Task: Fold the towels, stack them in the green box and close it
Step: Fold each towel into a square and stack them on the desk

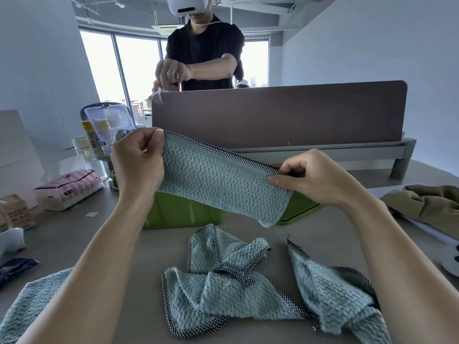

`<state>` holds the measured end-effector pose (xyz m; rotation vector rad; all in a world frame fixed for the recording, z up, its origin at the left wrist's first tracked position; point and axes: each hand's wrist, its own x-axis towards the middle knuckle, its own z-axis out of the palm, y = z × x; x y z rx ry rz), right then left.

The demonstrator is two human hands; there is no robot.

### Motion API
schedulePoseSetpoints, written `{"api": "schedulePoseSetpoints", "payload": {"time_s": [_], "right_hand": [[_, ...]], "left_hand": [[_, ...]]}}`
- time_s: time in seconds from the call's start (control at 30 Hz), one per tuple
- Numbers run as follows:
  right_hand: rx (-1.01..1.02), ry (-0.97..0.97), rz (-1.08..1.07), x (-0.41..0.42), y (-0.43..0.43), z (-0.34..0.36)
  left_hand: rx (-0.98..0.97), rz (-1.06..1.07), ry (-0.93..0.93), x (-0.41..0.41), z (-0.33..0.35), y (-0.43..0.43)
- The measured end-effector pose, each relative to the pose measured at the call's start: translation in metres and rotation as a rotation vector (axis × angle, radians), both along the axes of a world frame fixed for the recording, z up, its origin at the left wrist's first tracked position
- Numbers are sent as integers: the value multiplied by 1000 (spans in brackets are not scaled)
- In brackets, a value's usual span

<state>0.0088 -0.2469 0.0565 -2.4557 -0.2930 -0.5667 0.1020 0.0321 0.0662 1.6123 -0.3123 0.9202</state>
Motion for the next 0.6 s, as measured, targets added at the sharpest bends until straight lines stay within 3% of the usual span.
{"api": "schedulePoseSetpoints", "payload": {"time_s": [0.27, 0.6], "right_hand": [[318, 3, 51, -3, -6, 0], [466, -115, -84, 0, -7, -1]], "left_hand": [[7, 8, 13, 3, -3, 1], [7, -16, 44, 7, -6, 2]]}}
